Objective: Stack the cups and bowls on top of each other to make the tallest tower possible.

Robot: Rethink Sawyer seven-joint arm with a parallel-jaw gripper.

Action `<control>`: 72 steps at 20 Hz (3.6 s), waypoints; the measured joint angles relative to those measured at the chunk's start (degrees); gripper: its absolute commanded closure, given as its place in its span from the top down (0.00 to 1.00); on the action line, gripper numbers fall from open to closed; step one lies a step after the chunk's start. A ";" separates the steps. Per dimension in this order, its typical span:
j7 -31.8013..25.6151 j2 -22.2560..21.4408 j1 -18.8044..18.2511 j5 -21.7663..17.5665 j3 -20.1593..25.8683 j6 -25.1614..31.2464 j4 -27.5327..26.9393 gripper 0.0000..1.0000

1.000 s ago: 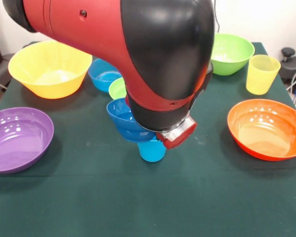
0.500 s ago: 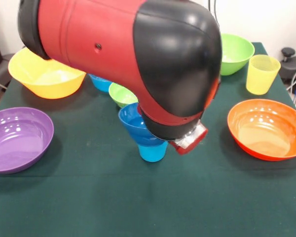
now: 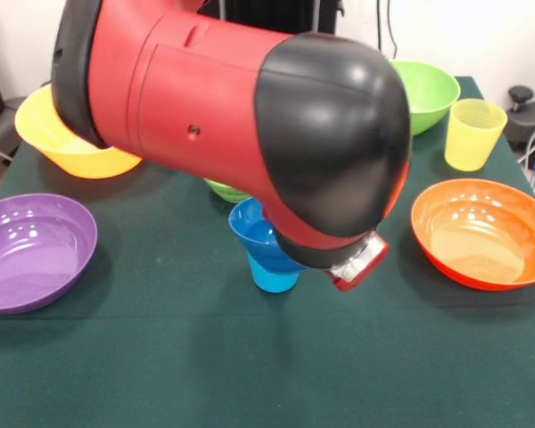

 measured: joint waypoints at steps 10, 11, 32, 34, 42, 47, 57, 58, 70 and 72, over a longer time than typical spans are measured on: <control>0.00 1.65 -4.37 2.85 -4.71 1.13 -1.80 0.00; 0.00 1.77 -4.92 2.91 -5.32 1.37 -1.82 0.00; 0.00 1.04 -0.80 2.58 -5.03 1.66 -1.11 0.00; 0.00 0.99 -0.73 2.67 -5.11 1.66 -1.10 0.00; 0.00 -0.19 0.02 2.37 -4.75 1.65 -0.19 0.00; 0.00 -2.16 2.71 0.34 -3.12 1.65 3.20 0.00; 0.00 -5.41 8.28 -3.46 0.31 1.66 9.31 0.00; 0.00 -5.65 8.52 -3.98 0.69 1.66 9.41 0.00; 0.00 -5.26 5.85 -7.38 2.08 1.65 9.43 0.00; 0.00 -5.27 5.40 -7.80 2.10 1.65 9.43 0.00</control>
